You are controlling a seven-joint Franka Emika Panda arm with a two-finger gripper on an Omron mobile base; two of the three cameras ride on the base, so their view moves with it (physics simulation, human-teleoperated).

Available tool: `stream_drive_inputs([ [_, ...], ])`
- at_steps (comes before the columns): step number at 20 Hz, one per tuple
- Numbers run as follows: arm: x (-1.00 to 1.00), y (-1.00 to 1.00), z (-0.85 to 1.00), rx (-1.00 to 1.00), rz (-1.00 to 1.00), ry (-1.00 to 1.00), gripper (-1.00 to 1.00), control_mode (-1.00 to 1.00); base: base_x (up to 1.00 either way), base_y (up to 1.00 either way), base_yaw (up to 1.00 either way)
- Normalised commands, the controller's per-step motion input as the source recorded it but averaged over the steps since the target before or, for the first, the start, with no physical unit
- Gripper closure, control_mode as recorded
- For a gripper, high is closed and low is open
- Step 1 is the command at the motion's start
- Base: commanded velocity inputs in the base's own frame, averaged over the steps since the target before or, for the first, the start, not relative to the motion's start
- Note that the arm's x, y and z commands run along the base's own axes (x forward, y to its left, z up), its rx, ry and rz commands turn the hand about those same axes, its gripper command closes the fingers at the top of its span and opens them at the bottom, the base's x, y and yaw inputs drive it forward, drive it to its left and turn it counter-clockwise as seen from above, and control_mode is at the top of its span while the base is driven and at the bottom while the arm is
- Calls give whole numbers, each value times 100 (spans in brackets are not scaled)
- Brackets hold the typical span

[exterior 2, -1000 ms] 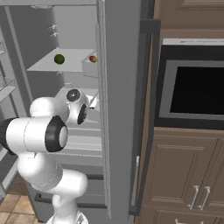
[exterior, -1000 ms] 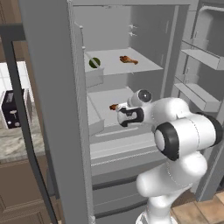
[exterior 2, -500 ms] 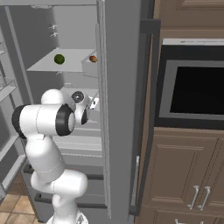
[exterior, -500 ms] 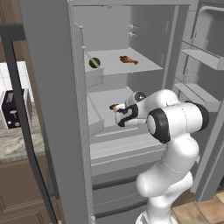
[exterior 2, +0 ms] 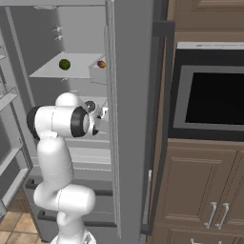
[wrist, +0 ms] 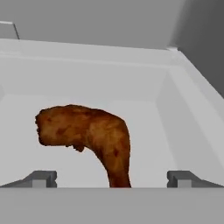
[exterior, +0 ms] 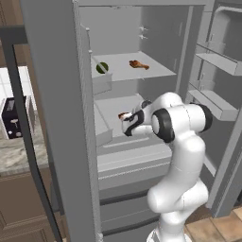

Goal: Place one lime and one chicken drumstick in each tupperware on the nearby counter, to pack two identical lunches.

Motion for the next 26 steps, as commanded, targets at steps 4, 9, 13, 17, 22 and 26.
stream_drive_inputs([
  [4,59,0,-29,0,0,2,-100,-100,0,0,0],
  [9,61,0,-26,0,0,4,-100,-100,0,0,0],
  [13,57,0,-32,0,0,7,-100,-100,0,0,0],
  [17,9,0,-55,0,0,10,-100,-100,0,0,0],
  [22,-38,15,-80,0,-1,6,-100,-100,0,0,0],
  [26,-69,34,-89,0,-4,0,-100,-100,0,0,0],
])
